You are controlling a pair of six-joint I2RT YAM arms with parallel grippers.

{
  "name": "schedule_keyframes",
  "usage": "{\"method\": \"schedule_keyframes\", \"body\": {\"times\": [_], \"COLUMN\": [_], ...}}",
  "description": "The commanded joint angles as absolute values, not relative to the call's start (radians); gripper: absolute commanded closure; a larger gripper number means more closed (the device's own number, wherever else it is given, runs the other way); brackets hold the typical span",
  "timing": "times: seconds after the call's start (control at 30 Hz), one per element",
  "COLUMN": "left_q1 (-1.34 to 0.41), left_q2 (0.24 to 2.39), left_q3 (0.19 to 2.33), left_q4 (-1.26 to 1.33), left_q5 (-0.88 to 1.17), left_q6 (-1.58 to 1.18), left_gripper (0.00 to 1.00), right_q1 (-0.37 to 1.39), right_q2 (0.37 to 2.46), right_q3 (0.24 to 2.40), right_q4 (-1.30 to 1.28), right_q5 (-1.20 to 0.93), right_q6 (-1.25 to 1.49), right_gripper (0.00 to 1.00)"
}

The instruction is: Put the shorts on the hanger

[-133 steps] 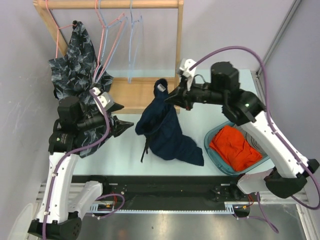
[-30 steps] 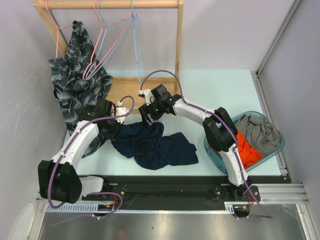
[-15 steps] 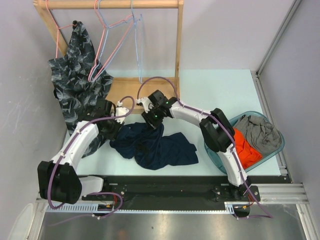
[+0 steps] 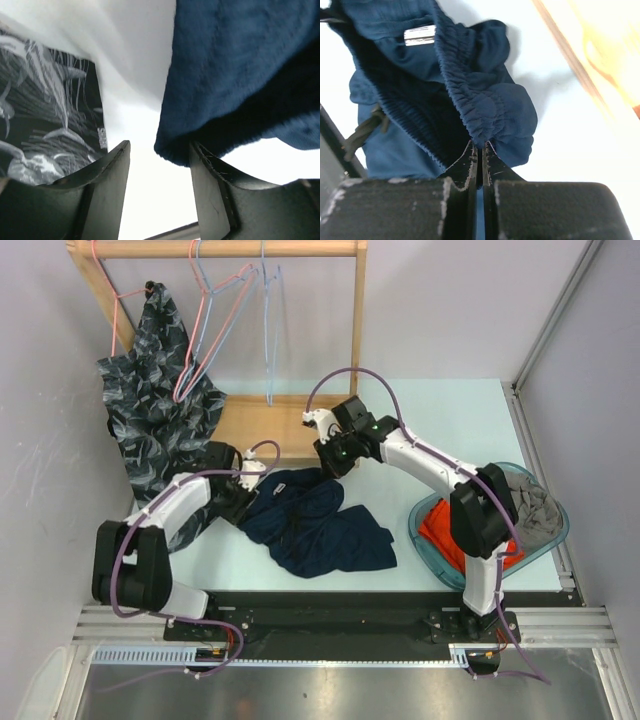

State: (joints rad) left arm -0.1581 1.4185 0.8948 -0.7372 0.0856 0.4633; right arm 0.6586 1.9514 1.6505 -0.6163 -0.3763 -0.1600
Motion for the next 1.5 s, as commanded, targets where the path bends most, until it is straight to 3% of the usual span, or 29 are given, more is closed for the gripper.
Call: {"method": "schedule_keyframes", "body": {"times": [0.0, 0.17, 0.37, 0.4, 0.5, 0.53, 0.67, 0.87, 1.1, 1.3, 1.47], "left_q1": [-0.153, -0.161, -0.172, -0.172, -0.16, -0.15, -0.088, -0.066, -0.066, -0.066, -0.066], "left_q2": [1.462, 1.457, 1.546, 1.557, 1.569, 1.543, 1.416, 1.111, 0.925, 0.949, 1.045], "left_q3": [0.916, 0.952, 1.02, 1.017, 0.988, 0.974, 0.937, 1.017, 1.27, 1.61, 1.947], "left_q4": [-0.666, -0.634, -0.649, -0.652, -0.689, -0.695, -0.721, -0.822, -0.976, -1.04, -1.112], "left_q5": [0.106, 0.259, 0.36, 0.356, 0.322, 0.305, 0.217, 0.173, 0.203, 0.231, 0.249], "left_q6": [0.459, 0.456, 0.465, 0.471, 0.506, 0.514, 0.508, 0.509, 0.497, 0.448, 0.439], "left_gripper": [0.44, 0.37, 0.42, 0.45, 0.66, 0.84, 0.99, 1.0, 1.0, 1.0, 1.0], "right_q1": [0.663, 0.67, 0.661, 0.655, 0.626, 0.614, 0.552, 0.523, 0.554, 0.696, 0.69], "right_q2": [1.878, 1.838, 1.815, 1.81, 1.775, 1.763, 1.691, 1.546, 1.349, 1.273, 1.342], "right_q3": [1.628, 1.594, 1.583, 1.583, 1.588, 1.588, 1.579, 1.571, 1.591, 1.753, 2.042], "right_q4": [-0.635, -0.646, -0.644, -0.644, -0.653, -0.664, -0.687, -0.672, -0.601, -0.592, -0.704], "right_q5": [-0.413, -0.44, -0.442, -0.437, -0.423, -0.422, -0.399, -0.385, -0.307, -0.158, -0.094], "right_q6": [-0.199, -0.216, -0.225, -0.224, -0.209, -0.201, -0.173, -0.14, -0.112, -0.227, -0.334], "right_gripper": [1.0, 1.0, 1.0, 1.0, 1.0, 1.0, 1.0, 1.0, 1.0, 1.0, 1.0]}}
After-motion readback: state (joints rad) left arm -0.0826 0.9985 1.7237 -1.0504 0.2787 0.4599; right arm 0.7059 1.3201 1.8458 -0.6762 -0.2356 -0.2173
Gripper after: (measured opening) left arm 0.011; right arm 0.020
